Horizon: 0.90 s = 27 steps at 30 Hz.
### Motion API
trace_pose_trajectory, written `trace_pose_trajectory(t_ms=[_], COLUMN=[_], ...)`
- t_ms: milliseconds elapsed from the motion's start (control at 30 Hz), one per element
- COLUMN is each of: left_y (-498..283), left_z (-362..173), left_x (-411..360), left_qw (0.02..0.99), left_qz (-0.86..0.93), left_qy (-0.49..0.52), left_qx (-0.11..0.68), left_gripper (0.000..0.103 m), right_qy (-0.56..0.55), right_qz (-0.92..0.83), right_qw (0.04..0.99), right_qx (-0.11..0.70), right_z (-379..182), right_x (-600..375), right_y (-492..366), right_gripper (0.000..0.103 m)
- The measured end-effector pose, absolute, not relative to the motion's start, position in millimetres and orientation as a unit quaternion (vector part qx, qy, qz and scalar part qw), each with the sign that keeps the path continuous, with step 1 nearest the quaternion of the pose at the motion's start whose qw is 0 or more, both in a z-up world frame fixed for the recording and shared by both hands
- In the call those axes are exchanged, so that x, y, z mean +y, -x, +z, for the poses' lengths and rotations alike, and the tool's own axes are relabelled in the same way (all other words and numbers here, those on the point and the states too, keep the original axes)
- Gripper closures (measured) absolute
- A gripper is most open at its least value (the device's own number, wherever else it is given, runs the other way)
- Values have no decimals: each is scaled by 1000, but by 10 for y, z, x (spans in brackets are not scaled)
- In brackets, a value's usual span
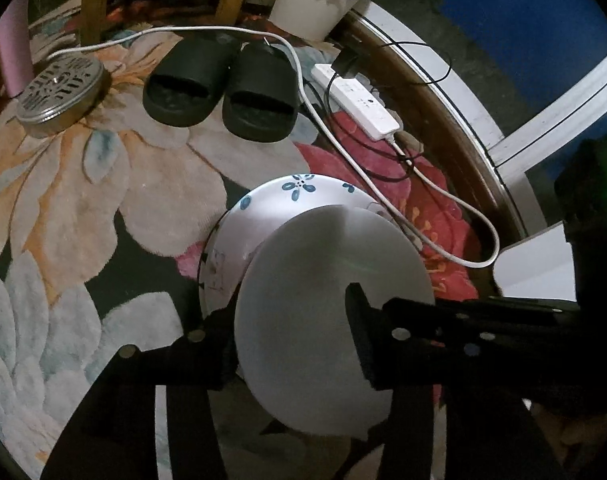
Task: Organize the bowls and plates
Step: 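Lower the white bowl onto the stacked bowls and open both grippers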
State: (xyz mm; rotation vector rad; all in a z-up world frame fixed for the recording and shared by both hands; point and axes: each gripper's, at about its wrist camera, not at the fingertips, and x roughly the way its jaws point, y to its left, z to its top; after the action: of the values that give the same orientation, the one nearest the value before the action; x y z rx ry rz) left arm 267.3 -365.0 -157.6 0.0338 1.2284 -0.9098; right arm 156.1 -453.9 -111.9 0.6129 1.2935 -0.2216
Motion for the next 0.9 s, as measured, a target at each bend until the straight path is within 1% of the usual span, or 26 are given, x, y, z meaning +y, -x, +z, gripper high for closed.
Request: trace_pose_trajectory(t_ms=[33,67,133,167,200,233,400,433,467,500,567,600,667,733,767,900], left_y=[-2681,-2678,-2666,-2667,-2674,-2690,-2725,-2733,-2743,-2755,-2777,-2783,-2792,-2788,-2788,-2784], left_z=[-1571,-1548,-1488,-1458,-1432,-1422,-1405,-1407,-1408,-1409,-1407,-1403,-1391,-1392,-1394,-1429], left_x=[-3640,-3626,-3611,-3600,-3586,-3577,-3530,-3520,-3501,-3488,-3456,-3442,-3420,-3408,-3401,-3367], left_qw=[719,718,725,732,736,735,749,751,753,754,758,759,762,765,767,768], left_qz=[-415,-419,-419,-415,-417,-419,-402,-399,-396,-395,-389,-386,-383,-380,-377,-370], left_qy=[-11,-4,-4,-8,-7,-4,-14,-16,-15,-15,-14,-14,-14,-17,-19,-24], left_qx=[558,556,547,540,534,533,526,526,525,525,524,524,521,520,519,522], left_gripper=[44,40,23,17,8,2,1,1,1,1,1,1,1,1,1,1], right_qy=[-282,-282,-284,-285,-285,-285,-273,-267,-259,-252,-246,-244,-237,-230,-227,-220], right_qz=[-104,-109,-119,-122,-124,-126,-120,-118,-122,-129,-142,-148,-161,-172,-176,-186], right_qw=[750,751,752,752,752,752,752,753,754,755,757,757,756,757,758,761], right_qx=[589,587,583,581,581,580,587,589,591,591,588,588,589,587,586,581], right_z=[-1109,-1099,-1081,-1074,-1072,-1069,-1086,-1088,-1088,-1085,-1077,-1077,-1080,-1076,-1069,-1056], right_x=[-4553,-4567,-4599,-4615,-4626,-4638,-4577,-4557,-4549,-4550,-4570,-4581,-4607,-4620,-4619,-4598], right_y=[-1556,-1551,-1532,-1523,-1519,-1516,-1540,-1540,-1534,-1516,-1487,-1474,-1460,-1446,-1441,-1420], right_gripper=[88,88,88,88,88,88,87,83,74,67,39,34,16,8,7,4])
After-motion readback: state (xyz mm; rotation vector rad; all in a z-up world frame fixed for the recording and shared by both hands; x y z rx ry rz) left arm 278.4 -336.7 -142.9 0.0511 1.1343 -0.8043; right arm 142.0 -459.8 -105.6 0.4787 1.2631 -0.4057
